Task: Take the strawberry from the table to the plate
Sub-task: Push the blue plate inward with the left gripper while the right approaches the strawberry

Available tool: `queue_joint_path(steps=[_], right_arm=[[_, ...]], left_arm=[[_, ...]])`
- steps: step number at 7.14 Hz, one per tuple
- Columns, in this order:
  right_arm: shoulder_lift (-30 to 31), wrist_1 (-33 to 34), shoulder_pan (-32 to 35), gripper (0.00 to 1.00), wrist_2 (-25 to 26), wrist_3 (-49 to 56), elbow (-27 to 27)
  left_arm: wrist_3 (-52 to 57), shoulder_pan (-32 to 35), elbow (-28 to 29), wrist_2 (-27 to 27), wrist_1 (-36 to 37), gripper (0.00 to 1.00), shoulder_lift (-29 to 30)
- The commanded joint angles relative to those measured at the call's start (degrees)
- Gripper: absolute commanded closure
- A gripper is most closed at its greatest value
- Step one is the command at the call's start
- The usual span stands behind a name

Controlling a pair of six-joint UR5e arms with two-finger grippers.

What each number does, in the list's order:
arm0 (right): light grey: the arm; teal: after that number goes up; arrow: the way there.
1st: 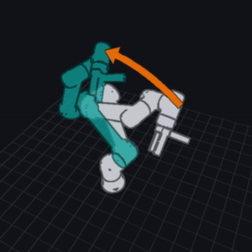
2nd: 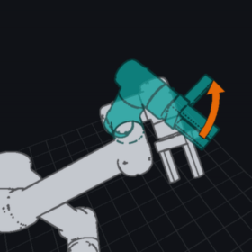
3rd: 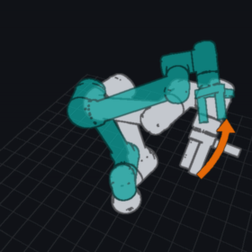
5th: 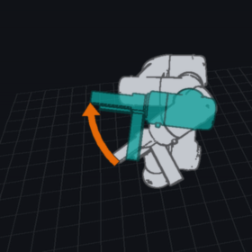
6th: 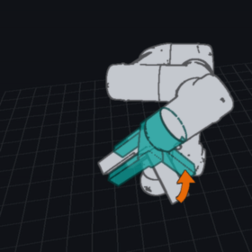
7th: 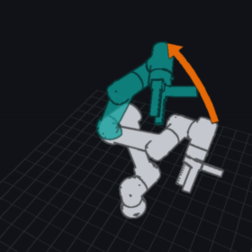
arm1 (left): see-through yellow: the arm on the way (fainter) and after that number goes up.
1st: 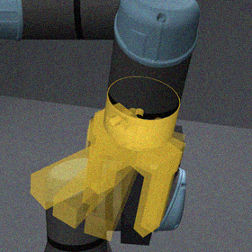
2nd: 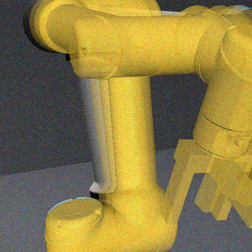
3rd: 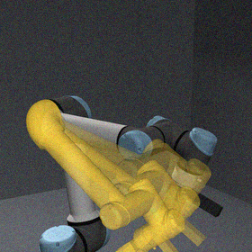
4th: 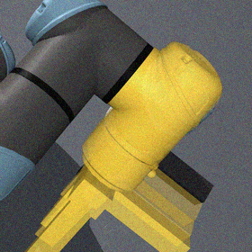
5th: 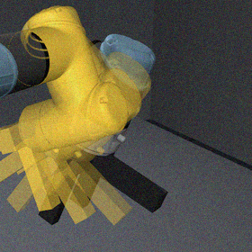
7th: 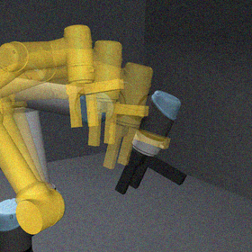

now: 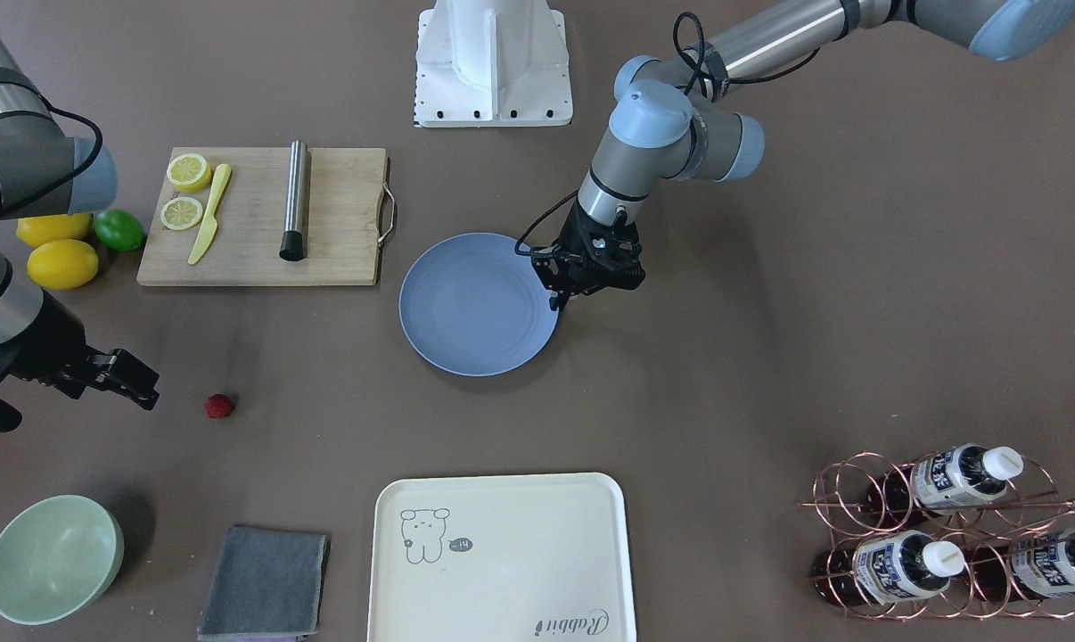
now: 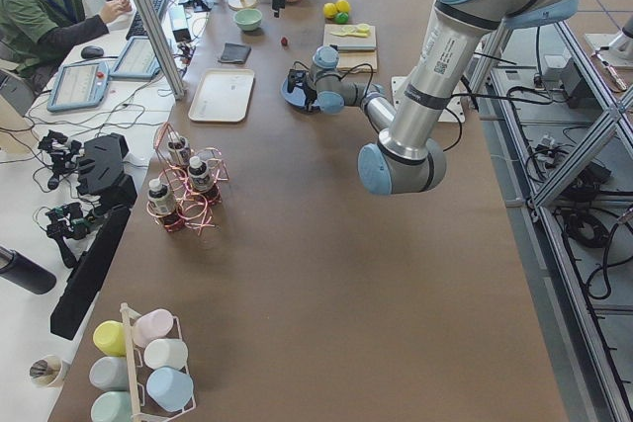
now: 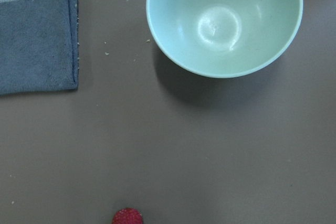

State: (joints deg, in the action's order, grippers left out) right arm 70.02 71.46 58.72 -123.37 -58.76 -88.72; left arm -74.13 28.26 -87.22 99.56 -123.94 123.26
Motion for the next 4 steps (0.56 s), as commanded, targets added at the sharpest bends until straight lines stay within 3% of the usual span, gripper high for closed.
queue_joint_path(steps=[1, 2, 3, 4], right_arm=[[0.2, 0.0, -0.19, 0.0, 0.15, 0.05, 0.04], [0.29, 0.0, -0.19, 0.0, 0.06, 0.05, 0.04], [0.38, -0.09, -0.19, 0.0, 0.06, -0.12, -0.05], [0.64, -0.09, -0.1, 0.0, 0.06, -0.3, -0.31]], left_arm=[[0.12, 0.13, -2.15, 1.59, -0.34, 1.0, -1.17], [0.47, 0.91, -2.95, 2.56, -0.34, 0.55, -2.48], [0.47, 1.88, -3.56, 3.1, -0.86, 0.03, -3.98], [0.56, 1.89, -5.13, 3.01, -0.69, 0.02, -4.95]])
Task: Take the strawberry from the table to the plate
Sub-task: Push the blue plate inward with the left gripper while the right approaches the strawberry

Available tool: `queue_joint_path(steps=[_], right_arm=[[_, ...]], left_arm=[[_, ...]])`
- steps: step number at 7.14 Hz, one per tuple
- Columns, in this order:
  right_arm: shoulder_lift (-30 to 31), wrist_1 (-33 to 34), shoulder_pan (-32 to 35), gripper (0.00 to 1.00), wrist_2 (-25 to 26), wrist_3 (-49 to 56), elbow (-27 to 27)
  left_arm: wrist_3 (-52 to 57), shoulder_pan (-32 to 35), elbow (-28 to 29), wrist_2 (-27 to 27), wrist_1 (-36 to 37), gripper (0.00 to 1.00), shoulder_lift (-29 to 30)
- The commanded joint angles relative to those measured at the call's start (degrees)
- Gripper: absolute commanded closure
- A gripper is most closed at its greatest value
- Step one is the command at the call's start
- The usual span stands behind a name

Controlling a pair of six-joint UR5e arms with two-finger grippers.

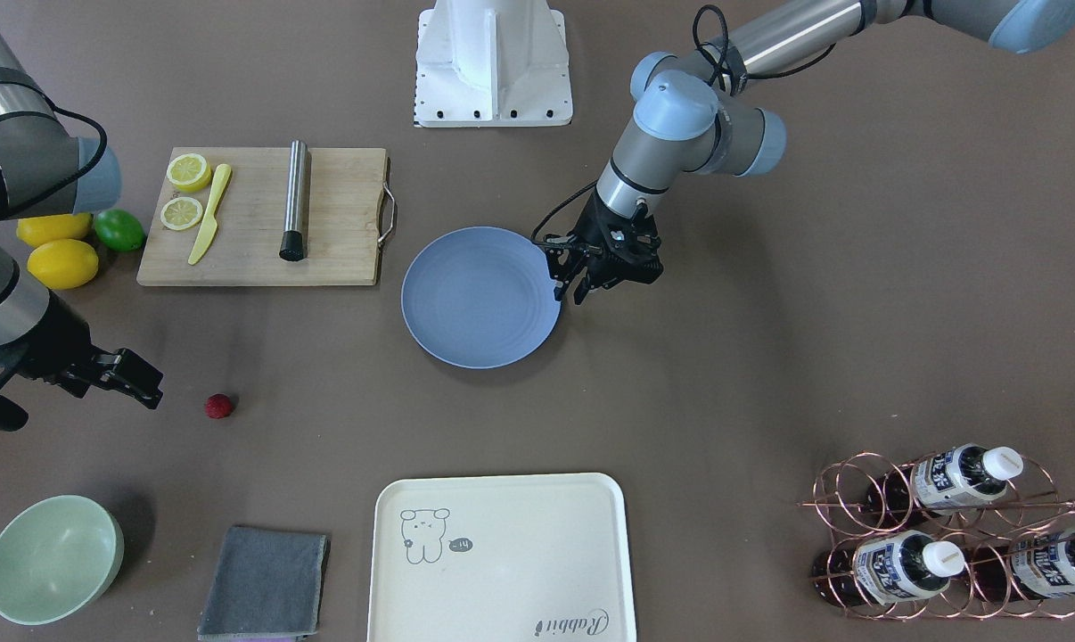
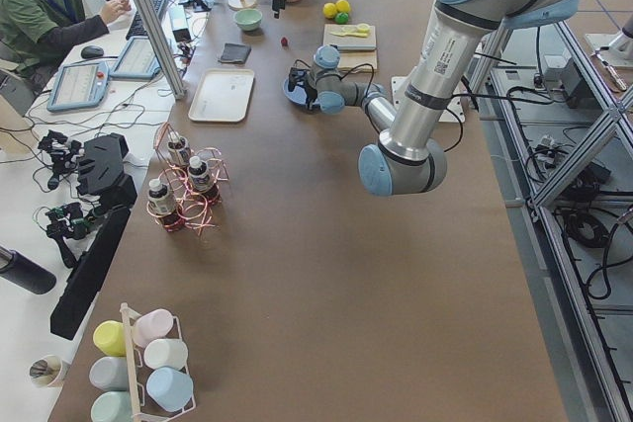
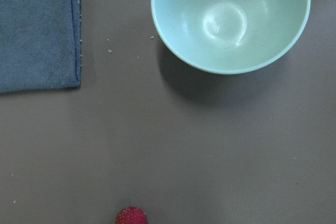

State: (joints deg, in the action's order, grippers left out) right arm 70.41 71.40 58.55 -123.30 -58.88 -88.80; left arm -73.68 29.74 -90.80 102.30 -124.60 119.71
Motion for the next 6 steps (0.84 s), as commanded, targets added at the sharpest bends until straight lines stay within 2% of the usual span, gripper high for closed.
queue_joint_path(steps=[1, 3, 6], right_arm=[[0.34, -0.03, -0.02, 0.0, -0.01, -0.27, -0.32], [0.43, -0.12, -2.11, 0.0, 0.17, -1.4, -0.14], [-0.62, -0.03, -5.81, 0.0, 2.54, -2.03, 0.38]], left_arm=[[0.11, 0.67, -2.36, 0.62, 0.14, 0.02, -1.41], [0.11, 7.05, -2.98, 8.93, 1.11, 0.02, -1.06], [6.69, 8.75, -6.47, 8.28, 1.64, 0.02, -2.46]])
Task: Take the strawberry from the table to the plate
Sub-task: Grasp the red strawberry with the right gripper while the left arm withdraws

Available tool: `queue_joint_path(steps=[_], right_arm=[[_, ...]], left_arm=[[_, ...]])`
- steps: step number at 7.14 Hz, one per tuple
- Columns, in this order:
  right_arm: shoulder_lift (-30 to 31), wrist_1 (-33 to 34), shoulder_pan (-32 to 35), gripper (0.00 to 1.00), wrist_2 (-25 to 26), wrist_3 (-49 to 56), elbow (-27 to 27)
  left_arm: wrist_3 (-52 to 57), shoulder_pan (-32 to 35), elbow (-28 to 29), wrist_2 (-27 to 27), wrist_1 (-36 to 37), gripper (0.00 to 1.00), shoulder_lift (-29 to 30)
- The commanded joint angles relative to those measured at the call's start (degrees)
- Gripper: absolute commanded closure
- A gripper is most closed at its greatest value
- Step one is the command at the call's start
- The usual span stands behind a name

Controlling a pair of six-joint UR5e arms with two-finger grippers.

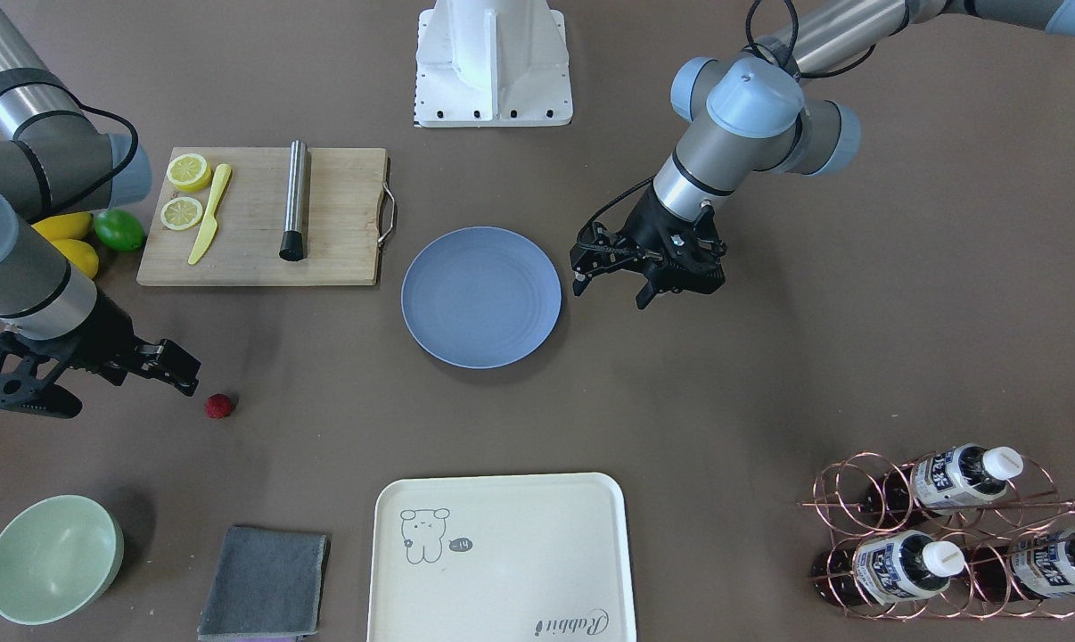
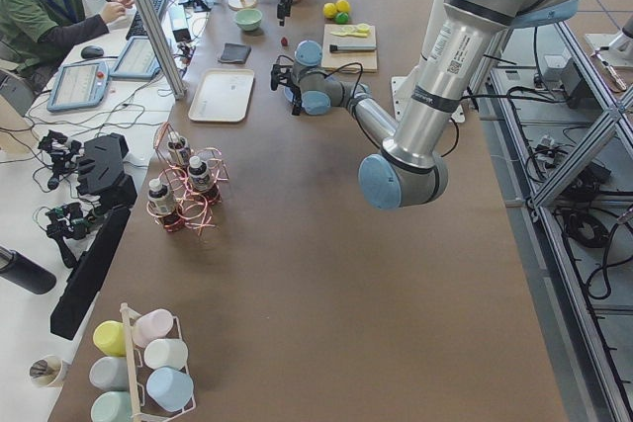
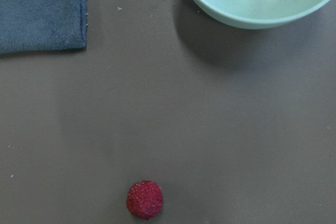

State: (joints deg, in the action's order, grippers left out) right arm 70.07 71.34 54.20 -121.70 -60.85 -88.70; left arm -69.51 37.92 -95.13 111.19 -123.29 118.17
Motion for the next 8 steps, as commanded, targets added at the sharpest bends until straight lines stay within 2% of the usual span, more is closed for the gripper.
queue_joint_path(steps=[1, 2, 5, 6, 8], right_arm=[[-2.02, -0.41, -1.72, 0.0, 1.37, -0.06, 2.2], [-2.91, -1.45, -2.25, 0.01, 2.07, -0.15, 4.05], [-3.53, -4.62, -3.13, 0.02, 3.4, -0.06, 7.4], [-3.54, -4.63, -3.57, 0.16, 3.92, -0.15, 7.49], [-3.89, -4.54, -4.27, 0.18, 4.1, -0.15, 7.49]], left_arm=[[4.97, 1.36, -3.29, -2.37, 0.33, 0.02, -2.83], [8.65, 2.58, -3.3, -2.21, 0.5, 0.02, -3.03], [9.91, 4.26, -3.57, -1.77, 0.68, 0.02, -3.29], [13.05, 4.53, -3.65, -2.03, 0.85, 0.02, -3.21], [16.86, 6.81, -3.48, -1.86, 1.11, 0.02, -3.64]])
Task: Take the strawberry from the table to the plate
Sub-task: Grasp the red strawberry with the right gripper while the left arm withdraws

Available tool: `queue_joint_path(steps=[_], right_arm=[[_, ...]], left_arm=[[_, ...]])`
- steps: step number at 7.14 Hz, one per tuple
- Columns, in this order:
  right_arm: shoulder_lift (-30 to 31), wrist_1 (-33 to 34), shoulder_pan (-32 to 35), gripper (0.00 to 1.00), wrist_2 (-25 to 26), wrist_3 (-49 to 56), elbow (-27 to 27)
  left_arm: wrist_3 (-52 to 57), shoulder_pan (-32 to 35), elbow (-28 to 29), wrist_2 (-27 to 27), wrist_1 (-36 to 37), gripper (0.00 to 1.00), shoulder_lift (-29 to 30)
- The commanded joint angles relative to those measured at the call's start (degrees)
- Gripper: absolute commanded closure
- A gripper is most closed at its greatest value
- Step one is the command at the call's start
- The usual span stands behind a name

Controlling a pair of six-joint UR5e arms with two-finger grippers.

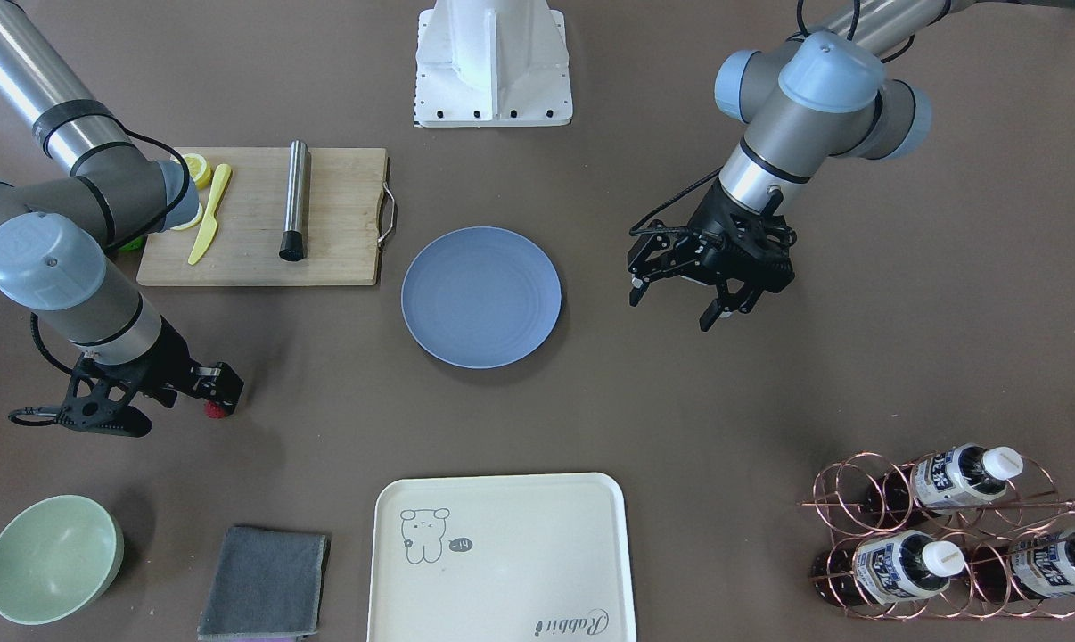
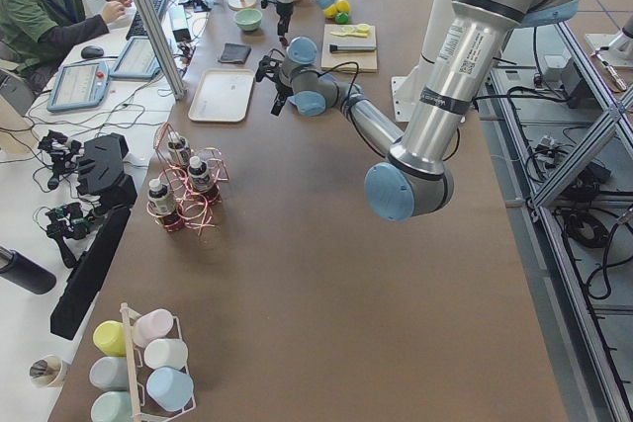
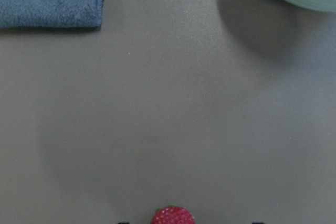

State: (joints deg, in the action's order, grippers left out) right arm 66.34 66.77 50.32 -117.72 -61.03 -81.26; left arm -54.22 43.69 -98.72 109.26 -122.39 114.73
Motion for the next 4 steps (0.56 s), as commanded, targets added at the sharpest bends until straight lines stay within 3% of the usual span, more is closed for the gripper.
queue_joint_path(steps=[1, 2, 3, 4], right_arm=[[-0.16, -0.06, -0.57, 0.26, 0.21, -0.06, 0.22], [-0.16, -0.07, -0.57, 0.51, 0.21, 0.03, 0.31], [-0.16, 0.02, -0.57, 0.82, 0.13, 0.03, 0.31], [-0.6, 0.02, -0.22, 1.0, -0.14, -0.14, 0.31]], left_arm=[[1.66, 1.13, -0.07, 0.08, 2.48, 0.02, 0.31], [1.57, 1.22, -0.07, 0.08, 2.85, 0.02, 0.41], [1.57, 1.57, -0.07, 0.16, 3.03, 0.02, 0.41], [1.57, 2.18, -0.07, 0.25, 3.38, 0.02, 0.41]])
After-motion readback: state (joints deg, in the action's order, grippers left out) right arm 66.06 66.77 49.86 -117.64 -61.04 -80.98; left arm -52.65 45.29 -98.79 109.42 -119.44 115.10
